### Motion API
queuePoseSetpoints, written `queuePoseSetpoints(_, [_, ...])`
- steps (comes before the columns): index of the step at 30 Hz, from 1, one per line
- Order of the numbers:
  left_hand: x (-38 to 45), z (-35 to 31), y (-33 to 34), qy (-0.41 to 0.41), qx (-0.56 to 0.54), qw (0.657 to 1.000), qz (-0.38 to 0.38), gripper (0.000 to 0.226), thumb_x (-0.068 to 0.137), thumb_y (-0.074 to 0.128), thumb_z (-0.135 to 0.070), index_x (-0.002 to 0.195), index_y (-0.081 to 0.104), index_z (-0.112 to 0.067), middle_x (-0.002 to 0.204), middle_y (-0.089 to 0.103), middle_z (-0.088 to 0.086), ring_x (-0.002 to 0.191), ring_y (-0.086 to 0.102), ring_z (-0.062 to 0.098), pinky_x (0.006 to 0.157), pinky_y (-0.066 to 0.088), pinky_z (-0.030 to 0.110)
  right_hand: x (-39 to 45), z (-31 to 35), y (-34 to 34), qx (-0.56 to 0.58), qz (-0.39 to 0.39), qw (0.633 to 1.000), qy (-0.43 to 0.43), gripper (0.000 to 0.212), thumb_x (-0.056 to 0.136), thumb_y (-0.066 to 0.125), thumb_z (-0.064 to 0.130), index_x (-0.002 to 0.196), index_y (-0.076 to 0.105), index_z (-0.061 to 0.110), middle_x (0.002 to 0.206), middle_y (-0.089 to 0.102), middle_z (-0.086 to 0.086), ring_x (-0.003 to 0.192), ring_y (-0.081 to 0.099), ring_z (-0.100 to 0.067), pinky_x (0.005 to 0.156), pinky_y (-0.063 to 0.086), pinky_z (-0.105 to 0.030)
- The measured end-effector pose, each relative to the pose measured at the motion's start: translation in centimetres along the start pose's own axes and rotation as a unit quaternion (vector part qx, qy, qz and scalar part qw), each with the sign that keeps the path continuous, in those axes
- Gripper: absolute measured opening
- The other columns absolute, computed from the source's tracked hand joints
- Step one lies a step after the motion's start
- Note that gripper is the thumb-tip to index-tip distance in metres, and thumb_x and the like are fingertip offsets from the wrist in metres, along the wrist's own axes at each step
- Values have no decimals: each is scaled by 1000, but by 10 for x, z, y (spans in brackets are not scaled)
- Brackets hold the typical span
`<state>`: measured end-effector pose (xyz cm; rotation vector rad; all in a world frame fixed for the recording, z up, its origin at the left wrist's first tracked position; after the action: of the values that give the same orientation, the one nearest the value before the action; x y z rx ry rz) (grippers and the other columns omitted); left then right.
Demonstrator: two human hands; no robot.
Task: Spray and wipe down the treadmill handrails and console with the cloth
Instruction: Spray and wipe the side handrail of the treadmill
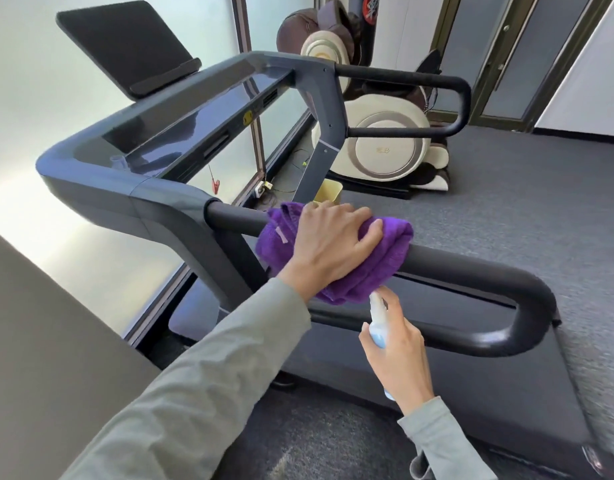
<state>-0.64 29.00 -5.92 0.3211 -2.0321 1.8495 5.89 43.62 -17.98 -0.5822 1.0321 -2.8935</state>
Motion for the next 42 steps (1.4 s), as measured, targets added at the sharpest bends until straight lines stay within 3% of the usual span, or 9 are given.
queuePoseSetpoints(2, [-6, 16, -1, -13, 7, 1000, -16, 61, 91, 15, -59, 87, 65, -24, 80, 65, -4, 81, 59, 19, 77, 39, 35, 4, 3, 4, 1, 10, 1000, -7, 68, 81, 68, 3, 126, 36, 43, 83, 62, 2, 74, 58, -32, 63, 47, -35])
queuePoseSetpoints(9, [-19, 108, -16, -110, -13, 992, -59, 69, 89, 15, -63, 89, 68, -18, 87, 66, 2, 88, 56, 24, 92, 35, 38, 6, 5, 10, 15, 11, 1000, 0, 70, 84, 68, 6, 131, 35, 47, 112, 68, 11, 87, 64, -22, 73, 44, -25])
queuePoseSetpoints(14, [-15, 67, -13, -123, -8, 991, -48, 73, 87, 15, -73, 90, 72, -28, 90, 69, -5, 93, 56, 24, 97, 33, 45, 1, -3, 2, 21, -18, 999, 23, 70, 84, 67, 7, 131, 35, 49, 109, 68, 10, 85, 63, -25, 70, 45, -30])
queuePoseSetpoints(19, [-9, 3, 0, -84, 7, 996, -23, 73, 84, 16, -79, 89, 70, -30, 87, 67, -8, 90, 56, 23, 90, 32, 42, -7, -12, -13, 5, -16, 999, 33, 71, 84, 67, 7, 131, 34, 48, 109, 70, 4, 88, 64, -31, 72, 46, -32])
queuePoseSetpoints(23, [-18, 39, -5, -75, -11, 996, -49, 74, 80, 18, -83, 88, 68, -30, 87, 65, -7, 90, 56, 21, 90, 34, 40, -7, -10, -19, 1, -22, 1000, 21, 71, 83, 69, 6, 132, 36, 46, 124, 64, 17, 94, 61, -22, 75, 41, -26])
queuePoseSetpoints(28, [-22, 106, -16, -128, 3, 988, -81, 84, 81, 14, -83, 90, 73, -24, 91, 68, 2, 93, 55, 27, 97, 33, 44, -8, -1, -20, 0, -44, 999, 4, 72, 82, 71, 6, 130, 36, 46, 126, 59, 22, 92, 63, -23, 74, 39, -23])
queuePoseSetpoints(32, [-17, 79, -13, -176, 9, 982, -64, 68, 87, 24, -75, 91, 73, -28, 100, 69, -1, 103, 53, 30, 106, 22, 55, -10, 5, -23, -3, -60, 998, 7, 71, 83, 68, 4, 130, 35, 46, 132, 44, 31, 96, 59, -19, 77, 39, -21])
queuePoseSetpoints(38, [-6, -6, -4, -89, -4, 996, 2, 63, 88, 29, -73, 90, 71, -26, 91, 68, -1, 93, 55, 30, 96, 27, 48, -12, 11, -33, 0, -95, 994, 52, 67, 85, 67, 8, 129, 36, 47, 107, 62, 18, 89, 60, -25, 71, 37, -25])
queuePoseSetpoints(42, [-14, 26, -5, -48, -4, 999, -24, 72, 85, 21, -80, 92, 68, -26, 92, 66, -2, 93, 56, 27, 93, 32, 43, -23, 15, -44, -14, -130, 990, 60, 68, 84, 68, 7, 130, 37, 46, 113, 66, 13, 88, 57, -19, 72, 35, -23])
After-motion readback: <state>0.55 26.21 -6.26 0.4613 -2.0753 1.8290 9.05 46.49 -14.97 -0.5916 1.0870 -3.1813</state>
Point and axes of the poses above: each hand's wrist, its own x-axis towards the middle knuckle, its own y-axis out of the palm, z = x × y, the point moved 1 cm from there along x, towards the middle knuckle
